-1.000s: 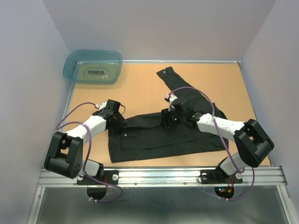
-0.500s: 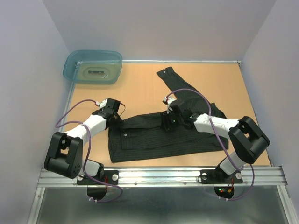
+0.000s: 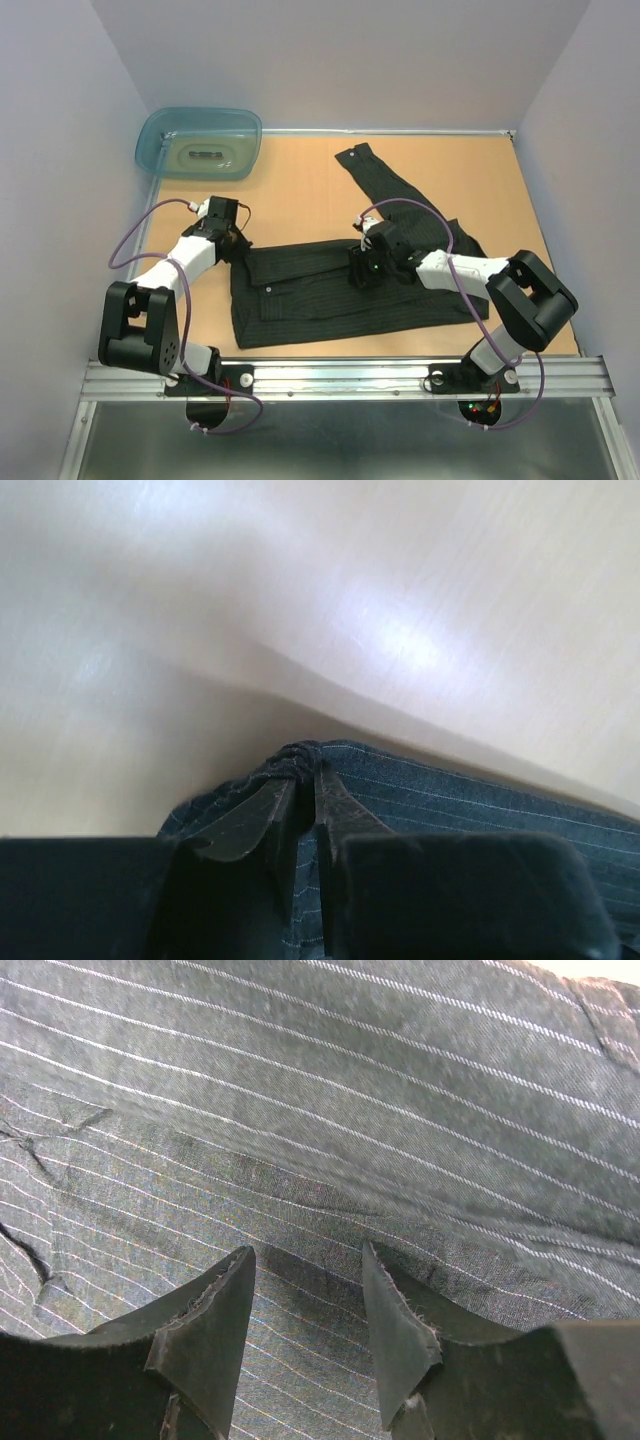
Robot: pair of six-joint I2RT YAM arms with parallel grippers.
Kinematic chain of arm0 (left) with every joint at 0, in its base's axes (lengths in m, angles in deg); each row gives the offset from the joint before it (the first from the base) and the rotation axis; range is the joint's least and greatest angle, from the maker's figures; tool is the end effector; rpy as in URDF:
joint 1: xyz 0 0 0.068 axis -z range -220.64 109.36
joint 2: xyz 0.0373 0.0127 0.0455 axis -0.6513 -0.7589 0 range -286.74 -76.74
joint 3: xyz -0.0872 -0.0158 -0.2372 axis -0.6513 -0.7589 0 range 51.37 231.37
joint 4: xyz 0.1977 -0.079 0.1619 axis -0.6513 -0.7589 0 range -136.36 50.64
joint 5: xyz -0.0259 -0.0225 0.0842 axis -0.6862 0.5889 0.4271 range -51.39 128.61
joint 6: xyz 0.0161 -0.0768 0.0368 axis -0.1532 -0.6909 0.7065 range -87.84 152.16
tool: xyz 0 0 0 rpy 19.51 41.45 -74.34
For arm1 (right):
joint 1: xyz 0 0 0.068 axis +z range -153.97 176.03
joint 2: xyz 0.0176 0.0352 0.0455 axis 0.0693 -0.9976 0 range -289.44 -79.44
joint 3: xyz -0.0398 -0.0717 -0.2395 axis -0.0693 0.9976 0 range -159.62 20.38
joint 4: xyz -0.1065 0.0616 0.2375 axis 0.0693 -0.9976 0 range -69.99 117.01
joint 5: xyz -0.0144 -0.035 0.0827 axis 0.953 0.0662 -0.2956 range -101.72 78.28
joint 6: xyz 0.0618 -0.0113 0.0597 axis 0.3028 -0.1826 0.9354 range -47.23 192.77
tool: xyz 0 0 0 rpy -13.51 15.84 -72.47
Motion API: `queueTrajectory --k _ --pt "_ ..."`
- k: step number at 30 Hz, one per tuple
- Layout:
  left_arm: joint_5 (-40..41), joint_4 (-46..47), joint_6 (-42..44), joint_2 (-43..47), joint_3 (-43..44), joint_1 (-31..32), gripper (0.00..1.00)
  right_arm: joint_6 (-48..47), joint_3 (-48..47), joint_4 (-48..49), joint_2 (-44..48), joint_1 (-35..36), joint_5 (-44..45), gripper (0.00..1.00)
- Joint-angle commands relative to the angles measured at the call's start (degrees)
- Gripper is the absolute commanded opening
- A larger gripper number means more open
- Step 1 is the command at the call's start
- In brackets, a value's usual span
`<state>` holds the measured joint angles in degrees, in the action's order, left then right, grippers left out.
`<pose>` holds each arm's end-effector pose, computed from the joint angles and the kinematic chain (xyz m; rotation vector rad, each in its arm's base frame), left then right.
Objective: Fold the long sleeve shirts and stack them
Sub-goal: Fold the shirt
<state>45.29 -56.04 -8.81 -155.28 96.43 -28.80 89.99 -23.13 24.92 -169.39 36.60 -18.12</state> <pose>0.3057 -0.0549 0.1484 -0.6681 2.3643 -0.2674 0.2496 0.2250 0.1037 -0.5575 2.4360 0.5791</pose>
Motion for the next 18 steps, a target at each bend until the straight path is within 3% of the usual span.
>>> queueTrajectory --k 1,5,15,16,17,18 --pt "-2.01 2.09 4.14 -2.92 2.14 -3.21 0.21 1.16 2.20 -0.99 -0.75 0.38 1.82 0.53" --pt "-3.69 3.68 5.64 -5.56 2.49 -4.62 0.23 1.33 2.64 -1.87 -1.63 0.38 1.74 0.53" --pt "-2.54 4.47 8.54 -4.43 3.81 -4.89 0.39 0.45 2.90 -2.57 1.62 0.38 1.56 0.53" --pt "-3.59 3.95 8.37 -3.21 4.24 -4.89 0.45 0.37 2.55 -2.66 1.88 0.38 1.30 0.53" --pt "-4.47 3.94 8.02 -2.50 4.16 -4.89 0.45 0.37 2.38 -2.66 1.89 0.38 1.21 0.53" --pt "-5.35 3.16 7.40 -1.71 3.99 -4.89 0.54 0.54 2.20 -2.75 2.06 0.38 1.03 0.53"
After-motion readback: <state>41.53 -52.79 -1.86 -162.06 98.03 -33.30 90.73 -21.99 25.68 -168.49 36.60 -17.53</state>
